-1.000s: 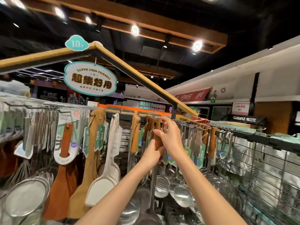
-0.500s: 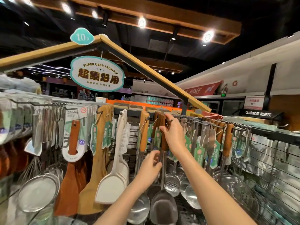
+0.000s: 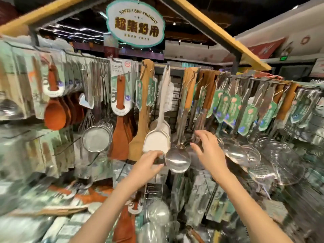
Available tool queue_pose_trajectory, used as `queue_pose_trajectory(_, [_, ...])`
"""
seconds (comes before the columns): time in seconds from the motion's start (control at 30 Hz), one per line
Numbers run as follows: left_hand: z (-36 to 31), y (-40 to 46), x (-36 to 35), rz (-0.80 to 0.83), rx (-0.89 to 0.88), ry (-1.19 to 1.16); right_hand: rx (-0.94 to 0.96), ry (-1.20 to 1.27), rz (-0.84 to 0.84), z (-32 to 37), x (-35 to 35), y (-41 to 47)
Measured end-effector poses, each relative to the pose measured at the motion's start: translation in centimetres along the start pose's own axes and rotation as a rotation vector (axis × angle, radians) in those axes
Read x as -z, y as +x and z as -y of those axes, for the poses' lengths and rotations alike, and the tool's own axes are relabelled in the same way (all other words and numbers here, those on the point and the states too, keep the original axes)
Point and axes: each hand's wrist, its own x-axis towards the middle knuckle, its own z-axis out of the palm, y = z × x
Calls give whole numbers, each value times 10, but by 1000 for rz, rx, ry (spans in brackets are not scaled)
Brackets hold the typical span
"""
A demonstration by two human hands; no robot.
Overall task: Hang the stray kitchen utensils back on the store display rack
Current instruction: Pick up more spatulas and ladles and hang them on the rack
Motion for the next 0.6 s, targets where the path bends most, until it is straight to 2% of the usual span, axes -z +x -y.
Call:
queue_pose_trajectory(0.13, [31,-42,-2,10,65,76,-10,-44,157,13,-40,-43])
queue_pose_trajectory(0.33, [71,-95,7,1,161,118,2,-62,302,48,-92,-88])
queue_pose_trajectory(0.6, [149,-156,52,-21,163,180,72,-163,454,141,-173,-126])
